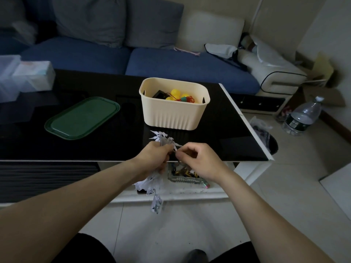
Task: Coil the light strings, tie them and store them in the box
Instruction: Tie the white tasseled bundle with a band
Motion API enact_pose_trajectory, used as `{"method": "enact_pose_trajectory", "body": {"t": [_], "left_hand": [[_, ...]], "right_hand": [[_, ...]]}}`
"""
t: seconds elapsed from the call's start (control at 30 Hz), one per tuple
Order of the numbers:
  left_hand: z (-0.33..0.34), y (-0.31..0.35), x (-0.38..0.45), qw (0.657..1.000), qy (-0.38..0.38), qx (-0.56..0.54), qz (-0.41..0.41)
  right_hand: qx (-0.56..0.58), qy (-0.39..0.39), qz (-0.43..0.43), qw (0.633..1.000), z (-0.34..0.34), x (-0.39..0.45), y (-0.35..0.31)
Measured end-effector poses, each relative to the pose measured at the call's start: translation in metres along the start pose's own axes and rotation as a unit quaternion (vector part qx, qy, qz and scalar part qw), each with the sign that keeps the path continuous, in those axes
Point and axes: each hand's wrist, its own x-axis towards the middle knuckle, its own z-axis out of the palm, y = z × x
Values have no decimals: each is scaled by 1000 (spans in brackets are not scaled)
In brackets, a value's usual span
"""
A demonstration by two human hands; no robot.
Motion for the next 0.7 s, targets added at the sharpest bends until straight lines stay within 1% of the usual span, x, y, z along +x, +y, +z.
{"method": "enact_pose_trajectory", "body": {"t": [0.1, 0.13, 0.2, 0.33, 0.5, 0.63, 0.7], "left_hand": [[2, -1, 0, 1000, -6, 6, 4], [2, -2, 0, 1000, -10, 10, 7], [3, -3, 0, 999, -16, 30, 18], [3, -12, 5, 995, -11, 89, 37], [7, -16, 6, 989, -1, 139, 55], [7, -13, 6, 989, 18, 133, 69], [7, -12, 6, 986, 27, 144, 75]], "right_hand": [[-76, -6, 4, 997, 0, -1, -3], [-81, -4, 9, 997, 1, -1, -4], [-43, -7, 32, 999, 4, -1, -5], [120, -15, 105, 987, 9, -2, -1], [129, 7, 140, 982, 10, 0, -3], [161, -27, 123, 979, 6, -7, -9], [182, -30, 114, 976, 6, -8, -9]]}}
